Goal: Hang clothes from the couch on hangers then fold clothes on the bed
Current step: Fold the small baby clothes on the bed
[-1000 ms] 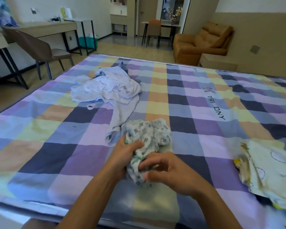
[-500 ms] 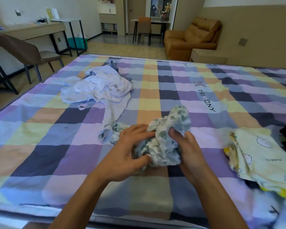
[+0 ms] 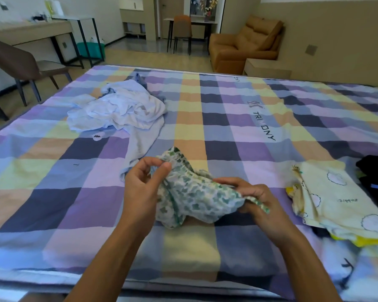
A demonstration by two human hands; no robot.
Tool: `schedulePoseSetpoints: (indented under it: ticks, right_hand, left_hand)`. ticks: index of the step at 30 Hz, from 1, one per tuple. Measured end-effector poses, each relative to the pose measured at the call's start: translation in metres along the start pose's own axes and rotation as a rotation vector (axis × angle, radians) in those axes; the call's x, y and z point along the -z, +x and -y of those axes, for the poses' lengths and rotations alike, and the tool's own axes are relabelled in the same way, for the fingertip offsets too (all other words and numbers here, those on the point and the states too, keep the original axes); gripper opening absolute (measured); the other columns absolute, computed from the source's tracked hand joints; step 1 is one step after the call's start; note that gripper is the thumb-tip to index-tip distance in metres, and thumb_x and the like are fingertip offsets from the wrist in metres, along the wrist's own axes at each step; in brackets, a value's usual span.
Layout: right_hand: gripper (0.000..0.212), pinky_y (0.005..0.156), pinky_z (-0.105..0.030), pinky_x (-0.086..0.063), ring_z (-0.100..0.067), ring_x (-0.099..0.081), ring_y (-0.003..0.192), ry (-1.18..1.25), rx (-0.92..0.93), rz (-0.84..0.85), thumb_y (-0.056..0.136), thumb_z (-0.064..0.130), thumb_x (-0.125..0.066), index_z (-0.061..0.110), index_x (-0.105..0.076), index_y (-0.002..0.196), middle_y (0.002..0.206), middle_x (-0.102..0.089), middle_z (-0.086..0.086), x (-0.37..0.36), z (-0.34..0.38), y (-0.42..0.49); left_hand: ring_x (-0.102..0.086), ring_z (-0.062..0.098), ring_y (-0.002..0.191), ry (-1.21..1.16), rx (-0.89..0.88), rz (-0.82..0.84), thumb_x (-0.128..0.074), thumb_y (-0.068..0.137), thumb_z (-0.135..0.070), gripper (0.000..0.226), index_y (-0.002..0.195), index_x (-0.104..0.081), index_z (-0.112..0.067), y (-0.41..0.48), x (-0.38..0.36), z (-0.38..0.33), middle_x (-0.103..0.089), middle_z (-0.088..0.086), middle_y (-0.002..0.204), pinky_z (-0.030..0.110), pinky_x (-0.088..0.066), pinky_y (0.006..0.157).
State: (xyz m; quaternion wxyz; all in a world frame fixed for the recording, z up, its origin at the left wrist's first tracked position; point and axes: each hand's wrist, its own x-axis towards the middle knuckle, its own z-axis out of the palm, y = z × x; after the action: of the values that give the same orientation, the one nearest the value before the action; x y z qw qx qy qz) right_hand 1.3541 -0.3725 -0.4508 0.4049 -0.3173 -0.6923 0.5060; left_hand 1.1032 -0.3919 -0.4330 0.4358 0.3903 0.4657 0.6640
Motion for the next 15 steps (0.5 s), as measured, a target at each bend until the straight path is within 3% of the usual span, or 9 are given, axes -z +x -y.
schedulePoseSetpoints:
  ticks: [2,4,6,8,9,10,12,15]
  right_hand:
    - [0.031,0.107,-0.037,-0.046,-0.023,-0.046,0.142,0.027,-0.074,0.23,0.087,-0.025,-0.048,-0.008,-0.074,0.092,0.147,-0.056,-0.005,0.004,0.012,-0.004]
    - [0.025,0.111,-0.045,-0.041,-0.02,-0.044,0.143,0.09,-0.175,0.342,0.094,-0.002,-0.052,0.003,-0.076,0.088,0.149,-0.055,-0.001,0.0,0.025,-0.003]
    - [0.039,0.109,-0.049,-0.041,-0.019,-0.055,0.133,0.083,-0.237,0.266,0.103,0.035,-0.048,0.012,-0.078,0.094,0.135,-0.065,-0.001,-0.011,0.027,0.003]
    - [0.059,0.098,-0.05,-0.05,-0.019,-0.067,0.108,-0.073,-0.244,0.016,0.095,0.065,-0.049,0.014,-0.076,0.095,0.106,-0.073,-0.004,-0.028,0.021,0.013]
    - [0.059,0.091,-0.05,-0.053,-0.018,-0.068,0.096,-0.208,-0.235,-0.083,0.087,0.072,-0.056,0.016,-0.074,0.093,0.098,-0.071,-0.003,-0.038,0.018,0.018]
    - [0.052,0.086,-0.047,-0.054,-0.014,-0.066,0.091,-0.344,-0.236,-0.122,0.079,0.071,-0.064,0.022,-0.07,0.094,0.097,-0.067,0.002,-0.048,0.013,0.021]
    - [0.049,0.085,-0.039,-0.054,-0.006,-0.059,0.098,-0.618,-0.289,-0.031,0.071,0.062,-0.075,0.034,-0.058,0.107,0.109,-0.059,0.015,-0.068,0.007,0.024]
    - [0.052,0.086,-0.034,-0.046,-0.011,-0.049,0.107,-0.985,-0.262,0.065,0.073,0.053,-0.077,0.035,-0.049,0.113,0.117,-0.047,0.013,-0.09,-0.001,0.026]
  left_hand:
    - [-0.061,0.026,0.083,-0.114,0.055,-0.006,-0.082,0.064,-0.04,0.042,0.079,-0.054,-0.013,0.001,0.001,0.002,-0.064,0.013,0.082,0.044,-0.05,0.081]
    - [-0.049,0.027,0.073,-0.074,0.038,-0.012,-0.083,0.067,-0.034,0.05,0.078,-0.042,-0.007,0.001,0.002,0.008,-0.048,0.023,0.074,0.043,-0.046,0.071]
    - [-0.038,0.026,0.068,0.027,0.01,-0.011,-0.075,0.069,-0.016,0.046,0.082,-0.033,-0.002,0.0,0.004,0.014,-0.038,0.024,0.071,0.04,-0.041,0.063]
    - [-0.031,0.023,0.067,0.079,0.018,0.016,-0.059,0.064,-0.002,0.034,0.081,-0.03,-0.007,-0.004,0.005,0.015,-0.034,0.016,0.071,0.037,-0.035,0.06]
    - [-0.031,0.021,0.066,0.108,0.025,0.023,-0.056,0.062,0.0,0.033,0.08,-0.031,-0.011,-0.006,0.006,0.016,-0.034,0.013,0.072,0.036,-0.034,0.059]
    - [-0.034,0.02,0.066,0.154,0.023,0.03,-0.057,0.061,-0.001,0.033,0.082,-0.033,-0.011,-0.009,0.007,0.014,-0.036,0.014,0.073,0.037,-0.035,0.059]
    - [-0.046,0.018,0.064,0.335,0.006,0.038,-0.066,0.064,-0.006,0.038,0.089,-0.038,-0.01,-0.013,0.012,0.014,-0.047,0.018,0.077,0.037,-0.044,0.058]
    - [-0.051,0.014,0.057,0.637,-0.074,0.131,-0.071,0.072,0.002,0.046,0.097,-0.04,-0.021,-0.017,0.022,0.017,-0.056,0.008,0.08,0.031,-0.044,0.053]
